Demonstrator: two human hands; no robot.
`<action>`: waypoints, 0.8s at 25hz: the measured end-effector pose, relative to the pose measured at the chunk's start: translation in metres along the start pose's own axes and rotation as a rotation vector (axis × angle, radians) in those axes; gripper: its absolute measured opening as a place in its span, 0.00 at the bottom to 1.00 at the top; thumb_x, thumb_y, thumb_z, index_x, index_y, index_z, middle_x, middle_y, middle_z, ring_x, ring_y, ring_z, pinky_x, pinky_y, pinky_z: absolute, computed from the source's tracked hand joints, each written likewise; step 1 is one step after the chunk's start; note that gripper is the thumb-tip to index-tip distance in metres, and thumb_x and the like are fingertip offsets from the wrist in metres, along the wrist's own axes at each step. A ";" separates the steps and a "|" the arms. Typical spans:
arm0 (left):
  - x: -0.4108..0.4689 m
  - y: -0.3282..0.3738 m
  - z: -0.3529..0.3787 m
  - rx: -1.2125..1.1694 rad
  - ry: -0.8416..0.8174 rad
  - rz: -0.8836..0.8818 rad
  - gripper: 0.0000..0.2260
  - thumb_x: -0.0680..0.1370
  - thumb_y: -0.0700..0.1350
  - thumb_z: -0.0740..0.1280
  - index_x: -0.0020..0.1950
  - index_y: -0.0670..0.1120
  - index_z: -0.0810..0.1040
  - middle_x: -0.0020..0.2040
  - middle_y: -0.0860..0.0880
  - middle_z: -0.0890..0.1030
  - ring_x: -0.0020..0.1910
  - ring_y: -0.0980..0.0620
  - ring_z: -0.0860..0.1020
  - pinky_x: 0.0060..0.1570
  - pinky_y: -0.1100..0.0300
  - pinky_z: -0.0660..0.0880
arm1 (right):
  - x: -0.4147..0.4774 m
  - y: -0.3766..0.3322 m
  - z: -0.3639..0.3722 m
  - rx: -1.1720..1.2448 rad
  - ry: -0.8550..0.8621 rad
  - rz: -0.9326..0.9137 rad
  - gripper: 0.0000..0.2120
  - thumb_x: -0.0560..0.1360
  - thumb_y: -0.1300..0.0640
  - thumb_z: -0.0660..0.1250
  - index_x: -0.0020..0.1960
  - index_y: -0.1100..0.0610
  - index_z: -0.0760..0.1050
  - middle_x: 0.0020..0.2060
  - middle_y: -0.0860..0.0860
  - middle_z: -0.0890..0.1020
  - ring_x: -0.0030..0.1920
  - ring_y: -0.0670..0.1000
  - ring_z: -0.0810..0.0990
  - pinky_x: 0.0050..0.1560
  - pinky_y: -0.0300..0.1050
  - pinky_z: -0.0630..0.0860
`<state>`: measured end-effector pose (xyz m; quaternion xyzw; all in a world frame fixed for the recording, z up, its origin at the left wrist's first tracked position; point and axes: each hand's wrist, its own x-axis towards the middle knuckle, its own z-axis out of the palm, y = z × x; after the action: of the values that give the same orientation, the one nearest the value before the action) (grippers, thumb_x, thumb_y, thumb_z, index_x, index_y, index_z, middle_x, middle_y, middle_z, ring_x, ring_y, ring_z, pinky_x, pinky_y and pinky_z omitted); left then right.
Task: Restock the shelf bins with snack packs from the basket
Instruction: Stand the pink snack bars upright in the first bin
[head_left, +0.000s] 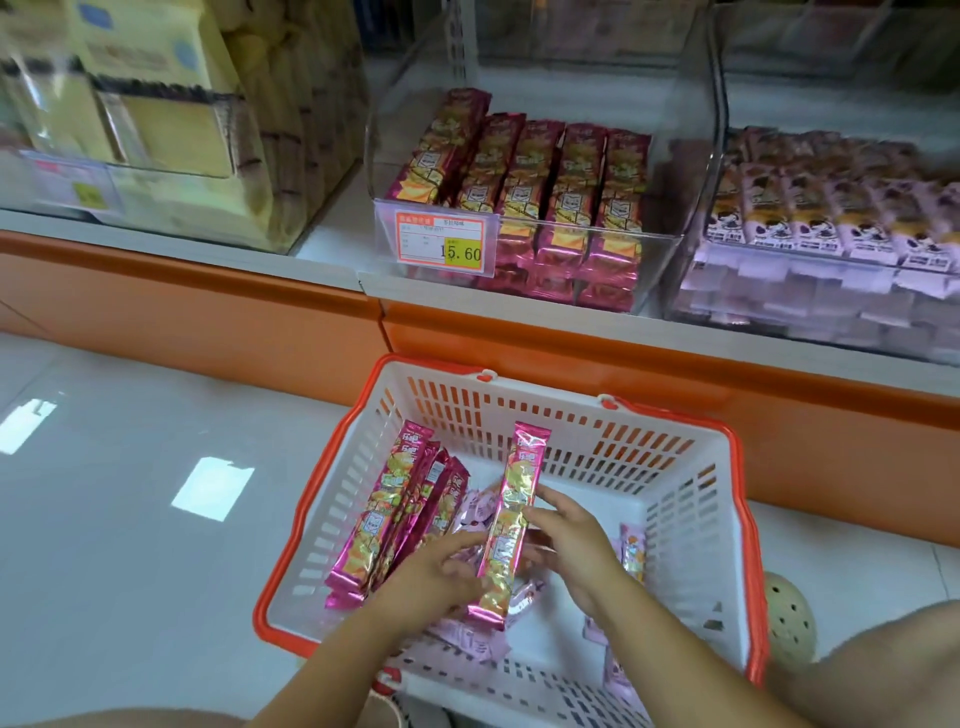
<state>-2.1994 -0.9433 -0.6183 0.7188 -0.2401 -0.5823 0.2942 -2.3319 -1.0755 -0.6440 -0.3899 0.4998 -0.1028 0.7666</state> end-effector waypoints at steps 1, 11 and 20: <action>-0.003 0.000 -0.003 -0.033 -0.030 -0.006 0.23 0.75 0.44 0.72 0.68 0.56 0.71 0.47 0.42 0.83 0.41 0.50 0.83 0.38 0.68 0.75 | -0.002 -0.002 0.000 0.025 -0.008 -0.007 0.18 0.76 0.64 0.67 0.64 0.54 0.74 0.46 0.58 0.85 0.39 0.54 0.85 0.35 0.43 0.80; -0.014 0.005 -0.006 -0.169 -0.072 0.040 0.23 0.74 0.37 0.71 0.66 0.56 0.73 0.43 0.49 0.82 0.42 0.52 0.82 0.47 0.53 0.81 | -0.020 -0.013 0.003 -0.044 -0.032 -0.115 0.16 0.76 0.59 0.67 0.62 0.47 0.75 0.50 0.55 0.85 0.47 0.54 0.85 0.41 0.46 0.79; -0.040 0.030 -0.017 -0.221 -0.013 0.237 0.23 0.74 0.37 0.71 0.63 0.60 0.74 0.41 0.50 0.83 0.47 0.53 0.84 0.46 0.62 0.78 | -0.053 -0.042 0.024 -0.121 -0.104 -0.331 0.26 0.73 0.64 0.70 0.63 0.40 0.70 0.51 0.54 0.84 0.51 0.54 0.84 0.50 0.53 0.81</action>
<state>-2.1913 -0.9343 -0.5671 0.6451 -0.2596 -0.5709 0.4365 -2.3271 -1.0634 -0.5736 -0.5171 0.3936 -0.1769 0.7392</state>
